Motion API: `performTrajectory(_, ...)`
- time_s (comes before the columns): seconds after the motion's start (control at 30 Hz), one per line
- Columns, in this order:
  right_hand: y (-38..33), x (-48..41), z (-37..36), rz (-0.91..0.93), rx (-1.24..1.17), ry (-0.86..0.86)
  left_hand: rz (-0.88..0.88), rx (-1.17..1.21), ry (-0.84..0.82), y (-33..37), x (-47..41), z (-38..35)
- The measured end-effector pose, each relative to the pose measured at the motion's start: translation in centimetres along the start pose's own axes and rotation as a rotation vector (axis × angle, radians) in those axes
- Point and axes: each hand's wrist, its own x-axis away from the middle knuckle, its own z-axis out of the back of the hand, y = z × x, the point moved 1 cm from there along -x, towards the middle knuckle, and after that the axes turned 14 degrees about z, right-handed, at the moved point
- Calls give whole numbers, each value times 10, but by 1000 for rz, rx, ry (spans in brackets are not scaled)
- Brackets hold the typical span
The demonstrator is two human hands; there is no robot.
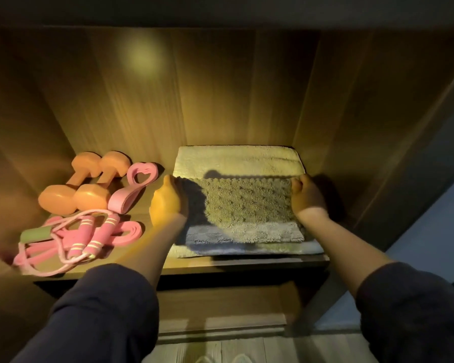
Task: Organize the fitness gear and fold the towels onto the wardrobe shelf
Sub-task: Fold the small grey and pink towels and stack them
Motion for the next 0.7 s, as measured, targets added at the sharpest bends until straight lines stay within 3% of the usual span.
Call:
performTrajectory(0.23, 16, -20, -32, 20, 208, 11, -31, -173, 0, -7, -24, -21)
performTrajectory(0.33, 9, -21, -31, -5, 282, 9, -33, -136, 38, -3, -23, -22)
performTrajectory(0.47, -8, -5, -22, 177, 362, -28, -271, -200, 135, 0, -4, -20)
performTrajectory(0.57, -25, 21, -36, 422, 296, -276, -561, -362, -84, 8, 28, -39)
performTrajectory(0.63, -27, 31, -52, 427, 284, -493, -593, -426, -203, 8, 39, -53)
performTrajectory(0.7, -21, 31, -60, 405, 424, -562, -556, -503, -241, 4, 39, -59)
